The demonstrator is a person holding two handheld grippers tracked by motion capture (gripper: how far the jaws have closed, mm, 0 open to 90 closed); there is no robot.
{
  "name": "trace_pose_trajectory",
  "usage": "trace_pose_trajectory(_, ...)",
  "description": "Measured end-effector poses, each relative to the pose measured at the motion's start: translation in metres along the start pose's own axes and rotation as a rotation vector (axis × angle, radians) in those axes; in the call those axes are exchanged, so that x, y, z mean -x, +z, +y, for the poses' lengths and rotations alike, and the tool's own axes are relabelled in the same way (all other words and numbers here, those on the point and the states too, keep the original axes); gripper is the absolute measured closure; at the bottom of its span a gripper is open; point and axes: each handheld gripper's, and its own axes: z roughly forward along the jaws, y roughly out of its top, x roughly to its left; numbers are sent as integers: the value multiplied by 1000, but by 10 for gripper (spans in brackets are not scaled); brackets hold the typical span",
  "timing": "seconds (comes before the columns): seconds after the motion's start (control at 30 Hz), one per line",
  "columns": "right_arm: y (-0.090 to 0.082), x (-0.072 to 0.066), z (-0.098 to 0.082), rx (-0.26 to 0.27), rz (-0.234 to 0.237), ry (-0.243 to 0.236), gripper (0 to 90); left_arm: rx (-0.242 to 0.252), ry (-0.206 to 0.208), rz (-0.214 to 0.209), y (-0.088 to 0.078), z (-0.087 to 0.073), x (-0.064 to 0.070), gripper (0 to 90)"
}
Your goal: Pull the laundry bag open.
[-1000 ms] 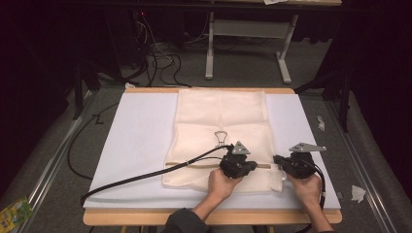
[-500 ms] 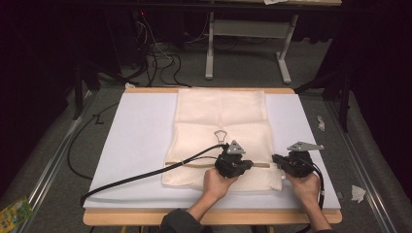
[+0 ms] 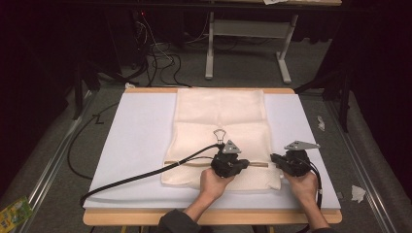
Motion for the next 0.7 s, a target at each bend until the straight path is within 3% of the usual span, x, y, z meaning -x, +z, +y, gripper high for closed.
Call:
trace_pose_trajectory(0.3, 0, 0, 1, 4, -1, -3, 888, 8, 8, 2, -3, 1, 0, 873)
trace_pose_trajectory(0.7, 1, -1, 1, 2, -8, -9, 888, 20, -14, 6, -11, -3, -6, 873)
